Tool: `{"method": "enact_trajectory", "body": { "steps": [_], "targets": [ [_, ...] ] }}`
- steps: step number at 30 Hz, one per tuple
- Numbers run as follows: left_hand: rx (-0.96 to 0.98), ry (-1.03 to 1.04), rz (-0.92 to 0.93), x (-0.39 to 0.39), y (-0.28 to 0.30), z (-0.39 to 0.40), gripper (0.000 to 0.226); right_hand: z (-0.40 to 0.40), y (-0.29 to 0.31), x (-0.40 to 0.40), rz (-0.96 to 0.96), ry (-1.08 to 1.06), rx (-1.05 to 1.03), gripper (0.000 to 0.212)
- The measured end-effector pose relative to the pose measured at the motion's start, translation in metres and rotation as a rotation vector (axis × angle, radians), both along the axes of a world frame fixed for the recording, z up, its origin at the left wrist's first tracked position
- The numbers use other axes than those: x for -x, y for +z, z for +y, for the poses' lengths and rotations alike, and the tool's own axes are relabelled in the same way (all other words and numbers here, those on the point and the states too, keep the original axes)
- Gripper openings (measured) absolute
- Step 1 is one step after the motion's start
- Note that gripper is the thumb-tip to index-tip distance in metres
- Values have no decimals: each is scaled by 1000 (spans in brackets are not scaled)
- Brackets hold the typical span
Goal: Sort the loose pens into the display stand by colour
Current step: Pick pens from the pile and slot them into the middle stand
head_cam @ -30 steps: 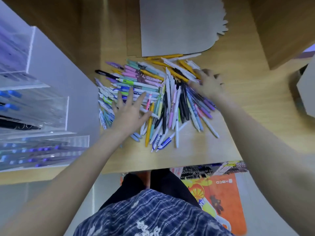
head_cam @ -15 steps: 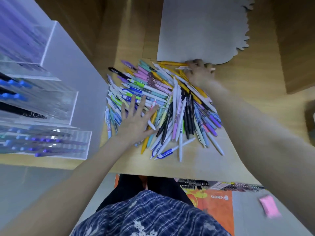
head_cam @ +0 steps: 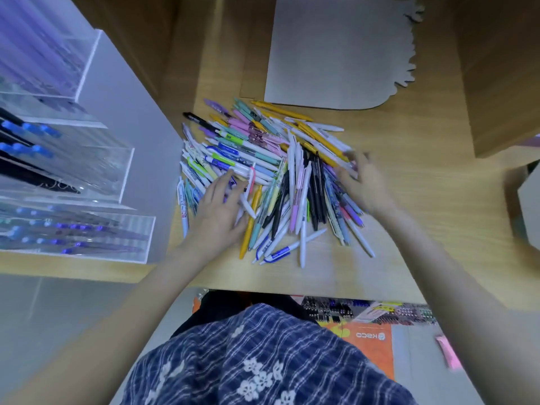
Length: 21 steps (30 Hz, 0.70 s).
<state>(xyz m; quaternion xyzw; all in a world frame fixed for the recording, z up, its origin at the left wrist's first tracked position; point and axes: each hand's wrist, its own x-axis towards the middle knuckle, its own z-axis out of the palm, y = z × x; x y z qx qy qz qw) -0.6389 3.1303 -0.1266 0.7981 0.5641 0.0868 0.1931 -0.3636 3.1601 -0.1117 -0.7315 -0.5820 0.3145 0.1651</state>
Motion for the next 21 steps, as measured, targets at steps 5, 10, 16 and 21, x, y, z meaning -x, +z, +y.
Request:
{"method": "enact_trajectory", "body": {
  "steps": [5, 10, 16, 21],
  "targets": [
    [114, 371, -72, -27, 1, -9, 41, -70, -7, 49, 65, -92, 76, 40],
    [188, 401, 169, -51, 9, 14, 57, -46, -11, 86, -349, -33, 51, 52],
    [352, 436, 135, -51, 6, 19, 73, -17, -11, 98, -369, 7, 184, 48],
    [424, 468, 38, -37, 2, 15, 67, -12, -12, 83, -217, -11, 221, 44]
  ]
}}
